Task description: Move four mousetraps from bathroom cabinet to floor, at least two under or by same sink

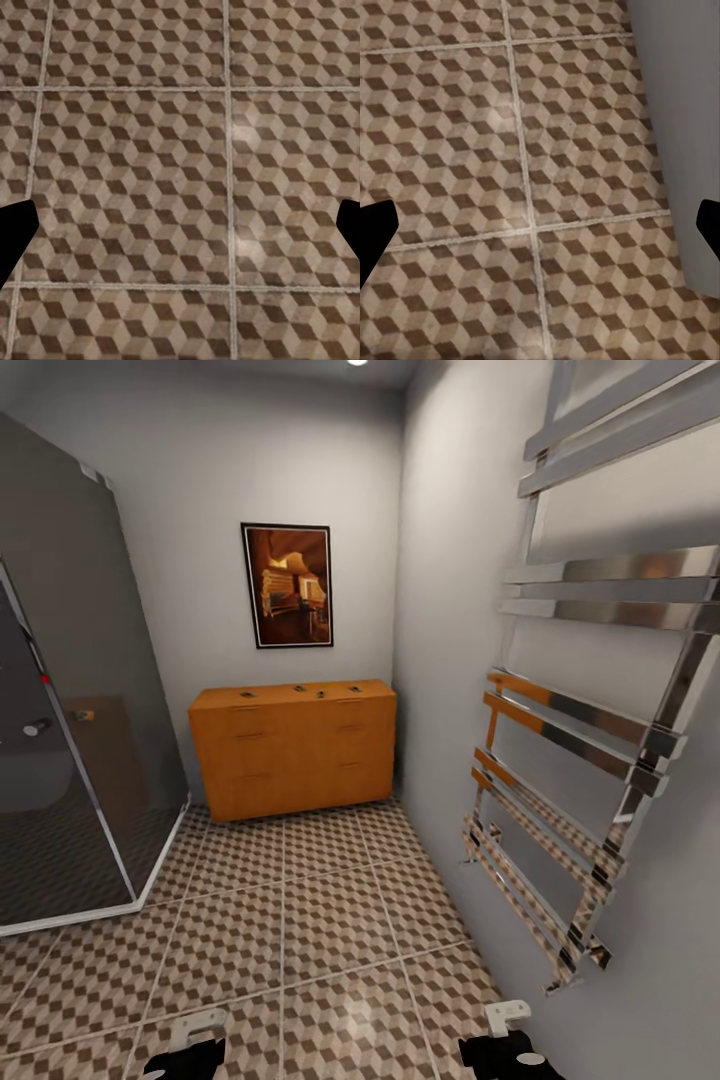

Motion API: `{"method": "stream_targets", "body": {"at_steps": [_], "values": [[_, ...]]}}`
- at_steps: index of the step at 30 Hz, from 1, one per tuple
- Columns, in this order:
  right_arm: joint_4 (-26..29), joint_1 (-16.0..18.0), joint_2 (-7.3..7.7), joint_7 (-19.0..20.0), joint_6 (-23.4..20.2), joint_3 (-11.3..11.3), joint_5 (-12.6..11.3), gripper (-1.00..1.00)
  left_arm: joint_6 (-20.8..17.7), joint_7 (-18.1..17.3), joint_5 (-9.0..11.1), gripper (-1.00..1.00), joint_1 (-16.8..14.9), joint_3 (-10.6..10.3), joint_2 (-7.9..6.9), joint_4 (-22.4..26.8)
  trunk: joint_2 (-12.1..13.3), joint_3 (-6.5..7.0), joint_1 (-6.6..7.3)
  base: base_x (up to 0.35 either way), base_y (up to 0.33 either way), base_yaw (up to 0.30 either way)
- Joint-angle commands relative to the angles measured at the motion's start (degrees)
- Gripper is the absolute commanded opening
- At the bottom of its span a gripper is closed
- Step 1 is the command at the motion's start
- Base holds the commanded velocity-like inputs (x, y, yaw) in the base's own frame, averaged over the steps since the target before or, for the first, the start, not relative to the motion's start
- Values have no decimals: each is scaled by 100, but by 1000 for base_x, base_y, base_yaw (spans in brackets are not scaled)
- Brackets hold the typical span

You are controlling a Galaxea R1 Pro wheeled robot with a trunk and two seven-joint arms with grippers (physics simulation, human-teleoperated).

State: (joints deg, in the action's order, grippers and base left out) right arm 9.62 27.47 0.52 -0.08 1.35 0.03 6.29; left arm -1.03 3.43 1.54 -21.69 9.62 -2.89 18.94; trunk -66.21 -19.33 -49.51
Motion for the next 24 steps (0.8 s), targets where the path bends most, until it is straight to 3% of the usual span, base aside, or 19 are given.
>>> {"method": "stream_targets", "body": {"at_steps": [1, 24], "values": [[-4, 4, 1, -1, 14, -3, 56, 100, -11, 9, 16, 100, -2, 5, 3, 4, 38, 12, 23, 0, 0, 22], [-4, 4, 1, 6, 14, -3, 56, 100, -13, 9, 20, 100, -2, 5, 17, 4, 960, 425, 528, 0, 0, 2]]}}
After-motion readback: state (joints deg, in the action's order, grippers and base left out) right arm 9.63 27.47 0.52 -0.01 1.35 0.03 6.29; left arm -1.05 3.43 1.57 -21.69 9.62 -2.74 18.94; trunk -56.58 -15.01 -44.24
